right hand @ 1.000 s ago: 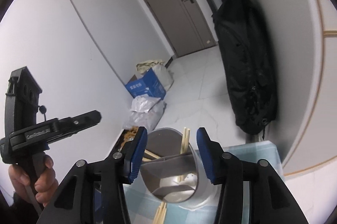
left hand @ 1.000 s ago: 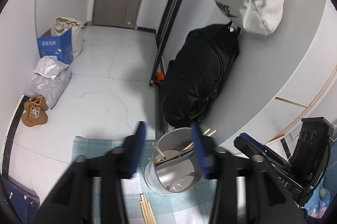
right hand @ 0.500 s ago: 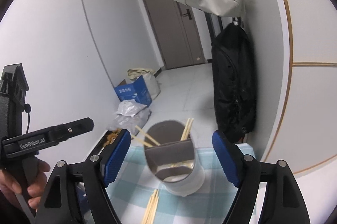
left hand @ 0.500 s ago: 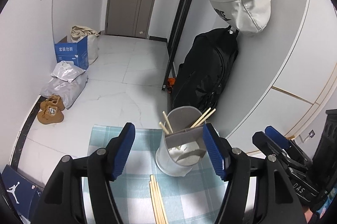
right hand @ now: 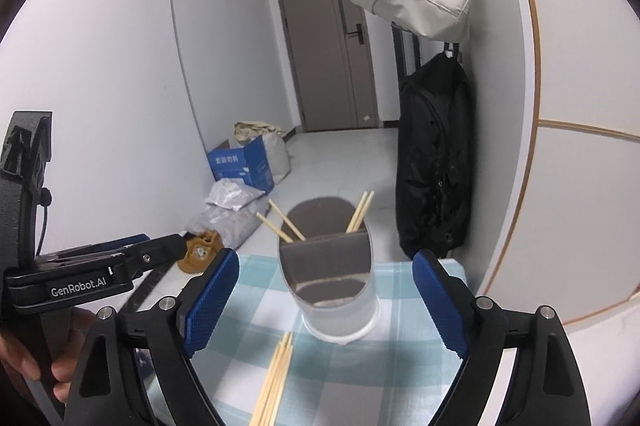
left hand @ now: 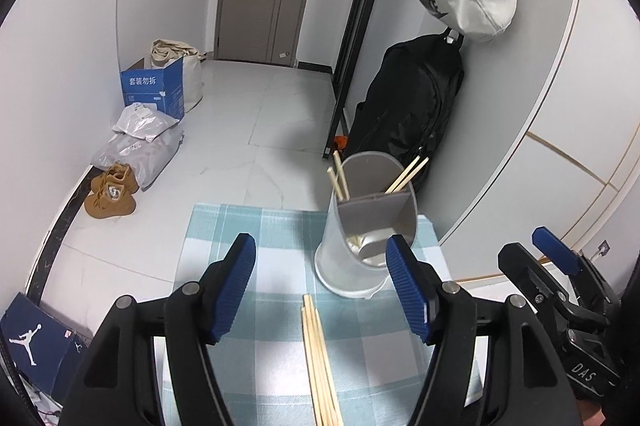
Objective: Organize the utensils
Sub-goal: 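Open both grippers and withdraw from the holder, then lower both grippers toward the wooden chopsticks beside the holder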
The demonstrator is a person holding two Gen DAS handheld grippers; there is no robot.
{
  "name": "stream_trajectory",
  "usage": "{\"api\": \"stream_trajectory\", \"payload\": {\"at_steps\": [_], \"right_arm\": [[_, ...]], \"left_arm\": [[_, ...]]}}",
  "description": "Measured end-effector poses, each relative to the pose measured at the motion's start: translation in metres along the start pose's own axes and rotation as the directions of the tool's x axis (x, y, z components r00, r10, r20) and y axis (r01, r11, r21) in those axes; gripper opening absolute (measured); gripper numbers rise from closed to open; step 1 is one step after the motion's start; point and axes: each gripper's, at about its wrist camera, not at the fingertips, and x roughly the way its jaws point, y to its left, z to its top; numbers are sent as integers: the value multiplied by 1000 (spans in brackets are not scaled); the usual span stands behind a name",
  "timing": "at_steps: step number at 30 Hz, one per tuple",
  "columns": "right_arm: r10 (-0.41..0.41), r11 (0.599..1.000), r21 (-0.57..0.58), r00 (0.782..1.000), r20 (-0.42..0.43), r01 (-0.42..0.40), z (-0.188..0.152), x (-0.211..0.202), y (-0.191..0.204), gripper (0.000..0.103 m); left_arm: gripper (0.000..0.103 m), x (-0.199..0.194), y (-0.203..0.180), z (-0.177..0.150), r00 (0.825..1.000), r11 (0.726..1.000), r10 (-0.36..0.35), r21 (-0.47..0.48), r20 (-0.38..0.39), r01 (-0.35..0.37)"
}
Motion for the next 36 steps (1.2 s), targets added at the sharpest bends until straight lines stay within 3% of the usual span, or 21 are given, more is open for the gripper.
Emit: {"api": "stream_trajectory", "payload": {"at_steps": [17, 21, 31, 36], "right_arm": [[-65, 997, -48, 993, -97, 60, -56, 28, 13, 92], [-81, 995, -73, 986, -145, 71, -66, 41, 16, 92], [-94, 994, -86, 960, -266, 74, -87, 77, 16, 92], [-60, 997, -70, 946, -320, 40, -94, 95, 15, 90]], "left_arm": [[64, 35, 24, -47, 994, 996, 88, 4, -58, -88], [64, 42, 25, -52, 993, 995, 104, 11, -52, -104], [64, 70, 40, -61, 987, 995, 96, -17, -126, -99], [64, 80, 46, -64, 981, 993, 113, -19, -158, -117]]}}
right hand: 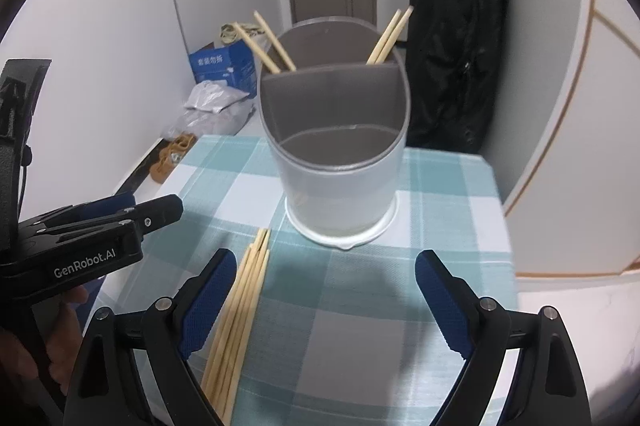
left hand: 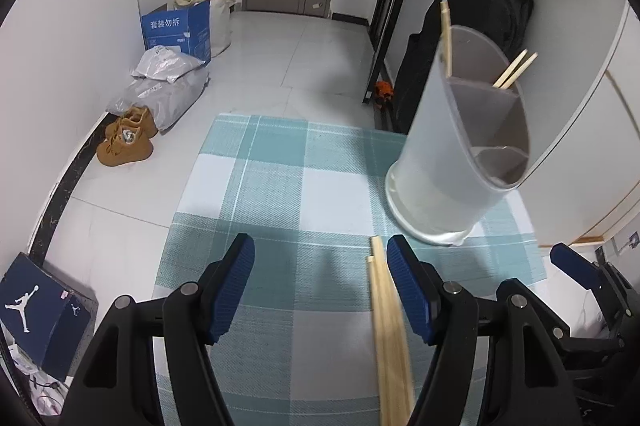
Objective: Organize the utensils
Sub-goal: 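Lower both grippers toward the wooden chopsticks beside the holder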
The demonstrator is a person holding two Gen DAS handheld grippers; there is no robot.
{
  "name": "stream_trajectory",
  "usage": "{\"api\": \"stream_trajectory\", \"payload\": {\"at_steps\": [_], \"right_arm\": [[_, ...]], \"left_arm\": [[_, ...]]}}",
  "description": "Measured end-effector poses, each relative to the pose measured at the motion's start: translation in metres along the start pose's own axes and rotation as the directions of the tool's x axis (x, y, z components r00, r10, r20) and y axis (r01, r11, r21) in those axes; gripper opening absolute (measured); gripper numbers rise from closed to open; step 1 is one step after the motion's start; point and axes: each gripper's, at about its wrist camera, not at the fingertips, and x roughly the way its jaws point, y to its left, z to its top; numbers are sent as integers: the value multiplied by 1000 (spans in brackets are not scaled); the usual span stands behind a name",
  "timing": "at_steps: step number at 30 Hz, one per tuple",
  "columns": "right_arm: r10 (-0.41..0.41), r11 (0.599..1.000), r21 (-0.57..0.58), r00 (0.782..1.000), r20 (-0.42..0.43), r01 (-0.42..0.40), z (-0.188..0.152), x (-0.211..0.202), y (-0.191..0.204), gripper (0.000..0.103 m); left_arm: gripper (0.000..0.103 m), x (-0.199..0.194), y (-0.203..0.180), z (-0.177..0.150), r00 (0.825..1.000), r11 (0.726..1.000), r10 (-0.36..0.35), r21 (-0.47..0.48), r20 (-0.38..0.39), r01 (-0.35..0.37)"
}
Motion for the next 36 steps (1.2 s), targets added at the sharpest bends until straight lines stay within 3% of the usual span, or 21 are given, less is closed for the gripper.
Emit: {"api": "stream_trajectory", "payload": {"at_steps": [3, 13, 20, 24, 30, 36], "right_arm": [[30, 999, 14, 999, -39, -29, 1, 12, -1, 89], [122, 992, 3, 967, -225, -124, -14, 62, 11, 33], [170, 982, -34, 953, -251, -184, -17, 73, 28, 32], [147, 983, -68, 950, -274, -172, -19, 82, 37, 26], [61, 978, -179, 967, -247, -107, -16, 85, 54, 24], [19, 977, -197, 960, -280, -77, -14, 88, 55, 18]], "left_arm": [[64, 5, 3, -1, 1000, 1000, 21, 7, -11, -21], [64, 23, 20, 0, 992, 999, 26, -33, -121, -30], [64, 28, 33, -3, 988, 997, 10, -71, -156, -21], [64, 28, 36, -4, 986, 996, 2, -84, -166, -16], [64, 28, 45, -4, 986, 995, 3, -99, -169, -20], [64, 29, 57, -2, 982, 991, -14, -133, -189, -12]]}}
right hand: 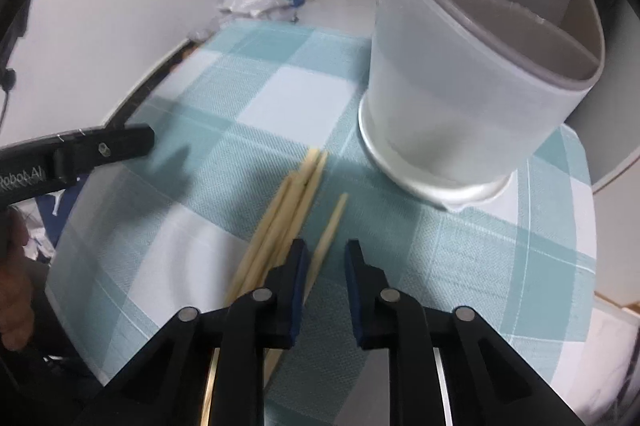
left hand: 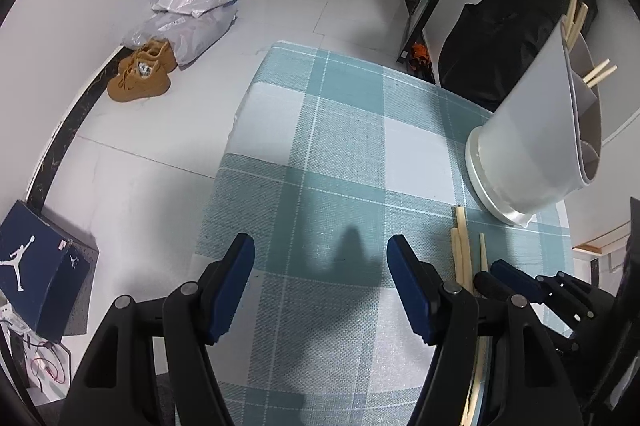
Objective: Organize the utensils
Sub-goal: 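Lower both grippers toward the wooden chopsticks beside the holder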
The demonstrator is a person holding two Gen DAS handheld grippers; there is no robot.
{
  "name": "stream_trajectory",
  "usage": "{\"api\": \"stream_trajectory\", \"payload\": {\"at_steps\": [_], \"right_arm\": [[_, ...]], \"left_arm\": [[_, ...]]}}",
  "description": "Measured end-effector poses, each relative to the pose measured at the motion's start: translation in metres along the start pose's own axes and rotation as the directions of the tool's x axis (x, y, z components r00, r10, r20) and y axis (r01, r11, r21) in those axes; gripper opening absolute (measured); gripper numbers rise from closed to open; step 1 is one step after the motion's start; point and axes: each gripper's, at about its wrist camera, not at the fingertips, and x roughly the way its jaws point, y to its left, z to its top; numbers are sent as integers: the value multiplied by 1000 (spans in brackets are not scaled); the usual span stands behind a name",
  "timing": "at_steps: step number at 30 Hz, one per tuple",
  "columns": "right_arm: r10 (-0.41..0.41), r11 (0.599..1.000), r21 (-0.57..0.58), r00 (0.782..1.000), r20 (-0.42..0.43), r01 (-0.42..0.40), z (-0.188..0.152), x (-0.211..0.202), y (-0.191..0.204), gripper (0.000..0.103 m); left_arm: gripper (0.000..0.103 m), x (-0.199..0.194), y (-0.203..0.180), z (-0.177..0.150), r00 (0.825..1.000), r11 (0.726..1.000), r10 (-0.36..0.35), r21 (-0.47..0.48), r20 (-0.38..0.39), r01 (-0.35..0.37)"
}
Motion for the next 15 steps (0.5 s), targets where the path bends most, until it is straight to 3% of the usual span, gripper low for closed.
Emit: {"api": "stream_trajectory", "payload": {"at_steps": [4, 15], "right_arm": [[-17, 1000, -13, 1000, -9, 17, 5, 2, 2, 19], [-38, 998, 43, 999, 19, 37, 26, 20, 6, 18]], "left_arm": [[64, -10, 11, 6, 999, 999, -11, -40, 36, 13], [64, -20, 25, 8, 999, 995, -25, -94, 46, 29]]}}
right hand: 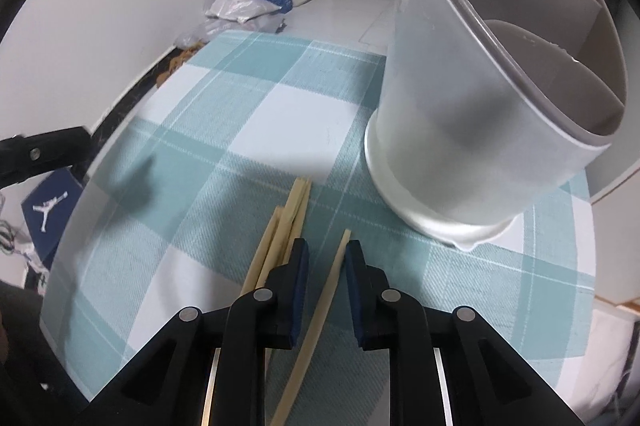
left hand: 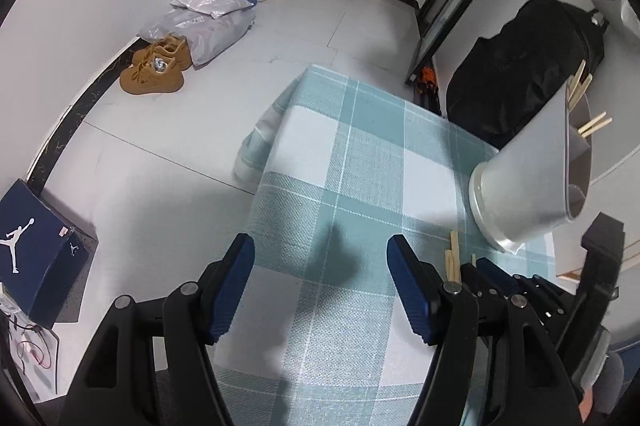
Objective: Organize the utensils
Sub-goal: 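Lower both grippers toward the wooden chopsticks beside the holder, then close the right gripper on one chopstick and lift it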
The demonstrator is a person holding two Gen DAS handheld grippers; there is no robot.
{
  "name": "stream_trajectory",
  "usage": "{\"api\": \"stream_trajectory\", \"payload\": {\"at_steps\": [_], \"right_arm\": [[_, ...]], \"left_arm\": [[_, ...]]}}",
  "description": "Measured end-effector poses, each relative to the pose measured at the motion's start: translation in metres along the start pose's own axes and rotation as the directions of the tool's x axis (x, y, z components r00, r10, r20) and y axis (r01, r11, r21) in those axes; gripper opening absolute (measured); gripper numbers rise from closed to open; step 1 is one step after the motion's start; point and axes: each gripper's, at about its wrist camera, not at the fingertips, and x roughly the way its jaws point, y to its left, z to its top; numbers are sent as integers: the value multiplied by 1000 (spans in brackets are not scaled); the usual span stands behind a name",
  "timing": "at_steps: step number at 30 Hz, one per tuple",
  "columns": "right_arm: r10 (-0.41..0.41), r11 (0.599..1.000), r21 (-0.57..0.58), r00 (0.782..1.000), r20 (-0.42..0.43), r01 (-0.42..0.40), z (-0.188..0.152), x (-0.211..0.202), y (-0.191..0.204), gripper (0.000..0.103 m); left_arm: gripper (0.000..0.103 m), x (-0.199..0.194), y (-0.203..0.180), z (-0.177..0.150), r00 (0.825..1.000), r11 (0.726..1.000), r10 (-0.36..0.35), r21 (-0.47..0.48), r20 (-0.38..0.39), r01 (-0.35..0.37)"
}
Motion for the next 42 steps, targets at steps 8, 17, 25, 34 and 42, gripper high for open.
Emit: {"api": "stream_trajectory", "payload": {"at_steps": [8, 17, 25, 34, 42], "right_arm": [[15, 1000, -17, 1000, 2, -15, -1, -2, 7, 3], [97, 993, 61, 993, 74, -101, 0, -33, -7, 3], [199, 962, 142, 958, 207, -231, -5, -80, -33, 3], [292, 877, 288, 903, 314, -384, -23, -108, -78, 3], [281, 863, 305, 885, 370, -402, -43, -126, -99, 3]], "left_arm": [[64, -2, -4, -1, 1000, 999, 18, 29, 20, -18], [64, 1, -11, -6, 1000, 997, 25, 74, 13, -26], [64, 9, -27, -13, 998, 996, -16, 85, -58, 21], [64, 29, -60, -34, 981, 983, -31, 174, -193, 65], [64, 37, -75, -48, 977, 954, 79, 299, -198, -16]]}}
